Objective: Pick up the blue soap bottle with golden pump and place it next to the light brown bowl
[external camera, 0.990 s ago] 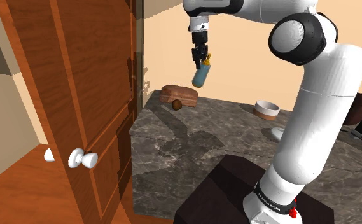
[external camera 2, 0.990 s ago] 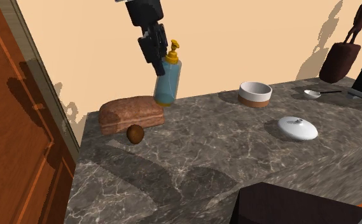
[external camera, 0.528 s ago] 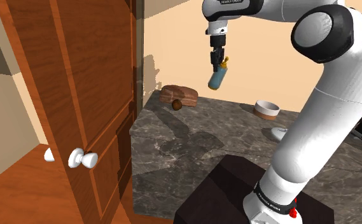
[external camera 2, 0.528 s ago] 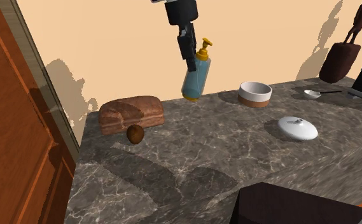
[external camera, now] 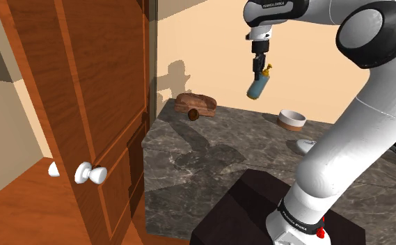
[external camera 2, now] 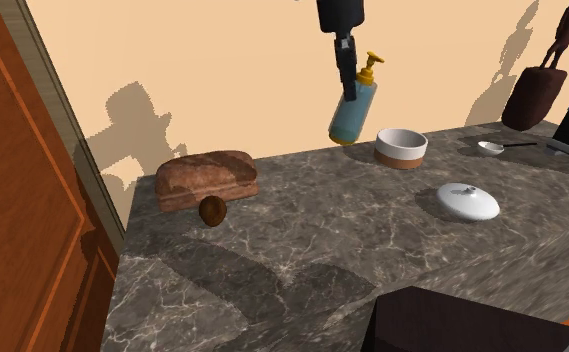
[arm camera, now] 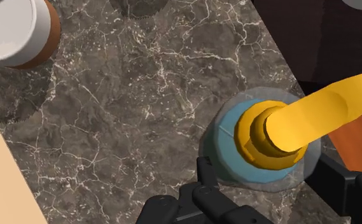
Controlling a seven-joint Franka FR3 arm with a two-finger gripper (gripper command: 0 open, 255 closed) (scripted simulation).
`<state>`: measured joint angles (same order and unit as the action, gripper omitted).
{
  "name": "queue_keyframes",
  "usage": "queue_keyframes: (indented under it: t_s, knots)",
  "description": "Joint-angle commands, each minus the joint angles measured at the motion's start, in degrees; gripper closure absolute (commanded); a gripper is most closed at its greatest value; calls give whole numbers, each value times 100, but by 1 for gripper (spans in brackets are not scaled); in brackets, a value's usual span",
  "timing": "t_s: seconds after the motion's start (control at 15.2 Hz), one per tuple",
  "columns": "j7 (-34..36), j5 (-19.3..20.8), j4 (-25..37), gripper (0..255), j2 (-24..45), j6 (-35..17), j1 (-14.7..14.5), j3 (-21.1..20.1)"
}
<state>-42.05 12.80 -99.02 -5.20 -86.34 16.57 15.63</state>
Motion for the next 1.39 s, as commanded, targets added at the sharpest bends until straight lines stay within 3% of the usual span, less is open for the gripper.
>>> queue_keyframes:
  t_s: [0.0,0.66,1.32]
  knots:
    - [-263,91,-194,255,-153,-105,131,150]
    - [-1549,388,-400,255,-344,-455,726,921]
    - [-3042,308,49,255,138,-832,1342,1818]
